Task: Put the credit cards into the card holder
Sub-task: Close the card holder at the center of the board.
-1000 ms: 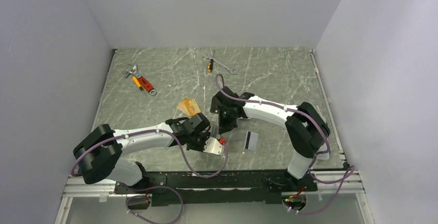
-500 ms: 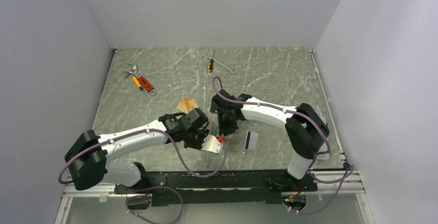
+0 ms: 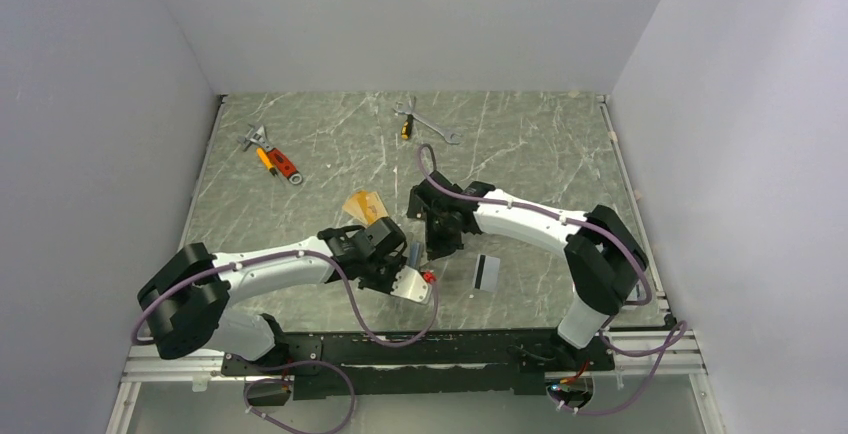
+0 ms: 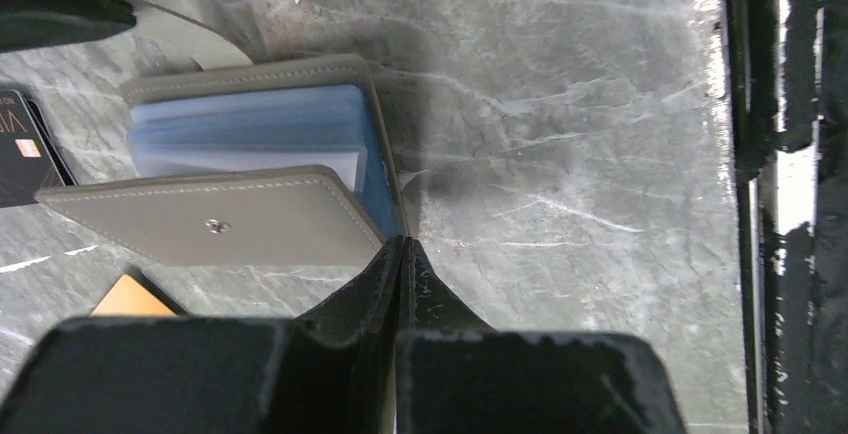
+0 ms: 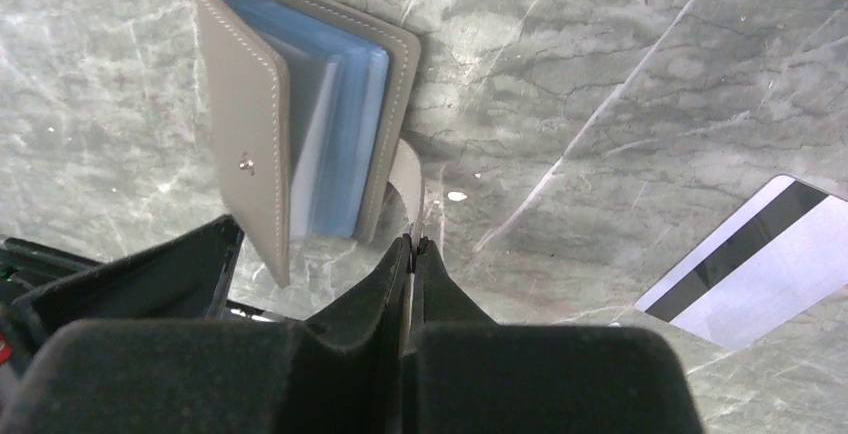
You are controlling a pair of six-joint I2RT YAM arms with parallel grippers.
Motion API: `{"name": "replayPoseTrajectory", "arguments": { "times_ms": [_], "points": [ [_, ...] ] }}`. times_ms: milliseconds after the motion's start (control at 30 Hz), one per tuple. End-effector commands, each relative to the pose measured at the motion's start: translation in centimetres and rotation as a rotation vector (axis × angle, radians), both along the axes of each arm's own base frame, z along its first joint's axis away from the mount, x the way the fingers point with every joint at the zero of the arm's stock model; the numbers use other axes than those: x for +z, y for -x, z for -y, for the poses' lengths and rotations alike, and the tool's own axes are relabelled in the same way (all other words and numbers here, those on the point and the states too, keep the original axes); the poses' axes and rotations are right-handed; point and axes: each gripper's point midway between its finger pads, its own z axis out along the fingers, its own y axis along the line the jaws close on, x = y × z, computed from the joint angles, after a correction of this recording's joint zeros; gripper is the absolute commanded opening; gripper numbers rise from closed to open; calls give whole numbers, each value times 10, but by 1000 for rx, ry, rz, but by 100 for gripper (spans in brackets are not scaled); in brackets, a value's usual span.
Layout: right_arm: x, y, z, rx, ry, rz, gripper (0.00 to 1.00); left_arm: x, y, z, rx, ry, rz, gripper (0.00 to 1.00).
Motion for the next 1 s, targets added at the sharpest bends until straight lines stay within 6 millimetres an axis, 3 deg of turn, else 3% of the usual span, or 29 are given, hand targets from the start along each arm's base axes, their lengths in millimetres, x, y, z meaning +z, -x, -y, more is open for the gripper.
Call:
{"name": "replayPoseTrajectory", "arguments": {
  "times_ms": [0,367,600,967],
  "points": [
    [16,-1,-1,-26,-50,36,0,6,-20,17,-1,76,106,6],
    [2,4,-5,-2,-64,5,0,23,-20,30,0,121,83,5],
    [4,3,-8,-2,-85,18,0,23,-18,37,-23,123,56,6],
    [9,1,-12,-61,-244,-11,0,-18,-8,29,-73,-4,-35,5]
  ]
}}
